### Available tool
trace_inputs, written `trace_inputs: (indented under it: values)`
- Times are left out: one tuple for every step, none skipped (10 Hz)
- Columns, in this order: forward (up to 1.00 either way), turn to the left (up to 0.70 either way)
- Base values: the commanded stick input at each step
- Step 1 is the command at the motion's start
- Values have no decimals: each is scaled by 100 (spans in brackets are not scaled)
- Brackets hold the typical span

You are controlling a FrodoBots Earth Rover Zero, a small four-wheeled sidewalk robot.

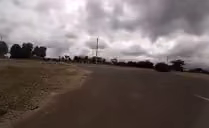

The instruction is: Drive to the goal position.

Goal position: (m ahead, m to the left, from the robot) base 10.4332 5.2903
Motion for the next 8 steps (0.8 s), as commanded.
trace_inputs:
  values:
    - [50, 0]
    - [50, 0]
    - [50, 0]
    - [50, -9]
    - [50, -20]
    - [50, -32]
    - [50, -44]
    - [50, -43]
